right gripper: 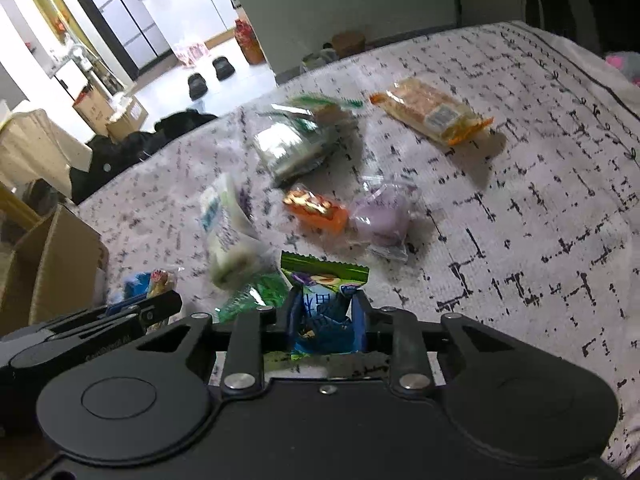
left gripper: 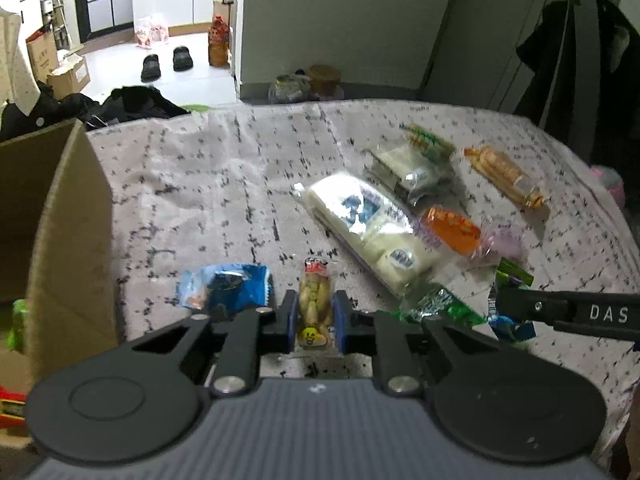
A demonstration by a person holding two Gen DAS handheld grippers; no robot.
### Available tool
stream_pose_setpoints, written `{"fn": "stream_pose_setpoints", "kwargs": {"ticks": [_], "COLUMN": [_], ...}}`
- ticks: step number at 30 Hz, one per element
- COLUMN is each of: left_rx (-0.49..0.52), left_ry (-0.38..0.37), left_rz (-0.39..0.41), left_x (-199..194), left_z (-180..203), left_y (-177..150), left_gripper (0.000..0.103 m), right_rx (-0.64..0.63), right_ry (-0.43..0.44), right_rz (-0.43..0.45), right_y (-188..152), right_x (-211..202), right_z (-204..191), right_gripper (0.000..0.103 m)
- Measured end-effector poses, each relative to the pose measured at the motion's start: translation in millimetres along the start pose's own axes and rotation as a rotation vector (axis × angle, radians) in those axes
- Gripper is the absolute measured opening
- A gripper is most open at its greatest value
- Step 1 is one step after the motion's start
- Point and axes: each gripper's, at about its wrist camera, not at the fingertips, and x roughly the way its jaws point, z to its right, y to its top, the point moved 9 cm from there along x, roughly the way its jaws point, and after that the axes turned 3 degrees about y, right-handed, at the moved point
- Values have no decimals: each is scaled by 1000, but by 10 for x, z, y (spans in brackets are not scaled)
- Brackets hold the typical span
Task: Organize snacks
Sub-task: 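Carry both snacks over the cardboard box and release them inside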
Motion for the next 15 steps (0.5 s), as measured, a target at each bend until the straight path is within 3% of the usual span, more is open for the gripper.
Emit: {"fn": "stream_pose_setpoints", "kwargs": {"ticks": [15], "left_rx": [-87], "left_ry": [16], "left_rz": [128], "left_x": [-672], "left_z": [-315], "left_y": [334], "left_gripper": [17], "right_rx": [-62], "right_ry": [130], "right_rz": [93], "right_y": [262], "right_x": [-312], "right_z": [-631], "right_gripper": [26]}}
